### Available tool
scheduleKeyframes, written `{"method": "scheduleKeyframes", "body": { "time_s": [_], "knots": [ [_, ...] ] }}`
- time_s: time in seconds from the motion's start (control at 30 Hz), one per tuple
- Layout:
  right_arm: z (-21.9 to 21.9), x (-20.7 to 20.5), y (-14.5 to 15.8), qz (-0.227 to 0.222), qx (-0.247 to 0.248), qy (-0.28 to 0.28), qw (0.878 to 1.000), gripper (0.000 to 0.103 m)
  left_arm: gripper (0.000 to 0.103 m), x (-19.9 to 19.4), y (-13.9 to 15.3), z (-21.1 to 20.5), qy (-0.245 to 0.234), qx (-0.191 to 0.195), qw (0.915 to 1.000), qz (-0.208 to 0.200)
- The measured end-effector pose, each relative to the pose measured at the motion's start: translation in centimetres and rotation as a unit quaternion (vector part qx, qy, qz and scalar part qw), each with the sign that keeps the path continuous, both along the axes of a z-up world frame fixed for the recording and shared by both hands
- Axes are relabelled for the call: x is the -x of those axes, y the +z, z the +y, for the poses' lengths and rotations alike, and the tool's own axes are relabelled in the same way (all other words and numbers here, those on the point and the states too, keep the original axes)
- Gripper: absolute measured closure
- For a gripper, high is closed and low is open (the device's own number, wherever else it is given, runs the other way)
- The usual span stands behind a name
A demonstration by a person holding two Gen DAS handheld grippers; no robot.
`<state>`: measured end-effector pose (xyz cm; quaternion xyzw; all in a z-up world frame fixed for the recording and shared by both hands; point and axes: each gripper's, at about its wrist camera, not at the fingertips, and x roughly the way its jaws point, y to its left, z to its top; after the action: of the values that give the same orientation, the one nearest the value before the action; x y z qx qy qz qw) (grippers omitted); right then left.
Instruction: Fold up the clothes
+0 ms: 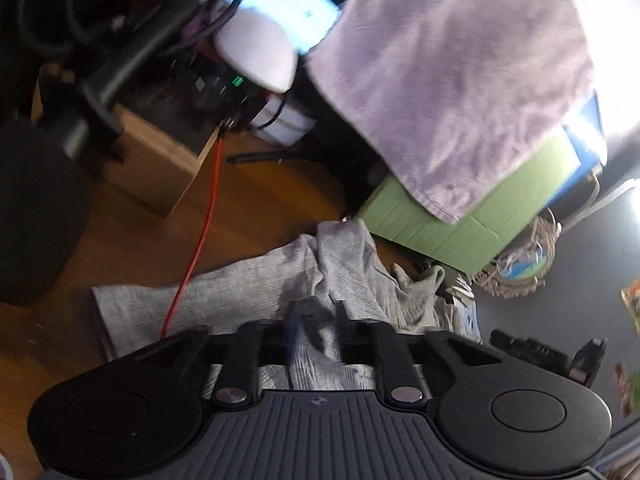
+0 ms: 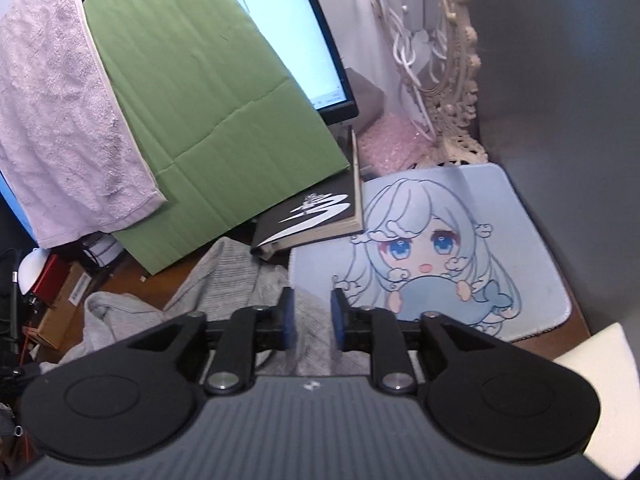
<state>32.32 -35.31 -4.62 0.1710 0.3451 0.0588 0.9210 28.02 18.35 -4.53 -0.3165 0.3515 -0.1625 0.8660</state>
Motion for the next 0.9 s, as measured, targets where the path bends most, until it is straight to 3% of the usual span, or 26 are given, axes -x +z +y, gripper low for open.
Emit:
{"method": "scheduleKeyframes", "body": {
  "time_s": [0.03,0.17,0.33,0.47,0.57,0.6,0.67,0.7,0.77,0.9],
  "knots": [
    [-0.1,0.7,0.3,-0.007,0.002,0.004,1.000,0.076,0.061,0.9,0.6,0.0,-0.005,-0.012,0.9998,-0.015],
    [0.1,4.1,1.4,-0.029,0.025,0.042,0.998,0.073,0.062,4.5,2.8,-2.0,-0.059,-0.092,0.9924,-0.057],
    [1.6,9.2,1.2,-0.031,0.074,0.094,0.992,0.073,0.063,8.6,2.2,-6.4,-0.128,-0.211,0.9661,-0.077],
    [2.2,12.2,0.1,-0.030,0.096,0.108,0.989,0.073,0.063,9.3,0.3,-8.5,-0.133,-0.270,0.9506,-0.077],
    [2.4,13.3,-0.7,-0.022,0.094,0.109,0.989,0.073,0.064,9.8,-0.1,-9.8,-0.132,-0.320,0.9323,-0.106],
    [2.4,13.5,-0.9,-0.020,0.094,0.108,0.989,0.073,0.067,9.8,-0.3,-10.1,-0.133,-0.331,0.9277,-0.110],
    [2.6,13.8,-1.1,-0.020,0.096,0.108,0.989,0.073,0.084,9.6,-0.7,-10.5,-0.134,-0.351,0.9200,-0.113],
    [2.7,13.8,-1.1,-0.021,0.096,0.108,0.989,0.073,0.100,9.5,-0.8,-10.5,-0.132,-0.358,0.9176,-0.112],
    [2.9,13.9,-1.1,-0.021,0.097,0.106,0.989,0.073,0.100,9.4,-1.0,-10.2,-0.125,-0.363,0.9170,-0.108],
    [2.9,13.9,-1.1,-0.021,0.101,0.101,0.989,0.073,0.100,10.2,-0.4,-8.0,-0.096,-0.339,0.9300,-0.104]
  ]
}}
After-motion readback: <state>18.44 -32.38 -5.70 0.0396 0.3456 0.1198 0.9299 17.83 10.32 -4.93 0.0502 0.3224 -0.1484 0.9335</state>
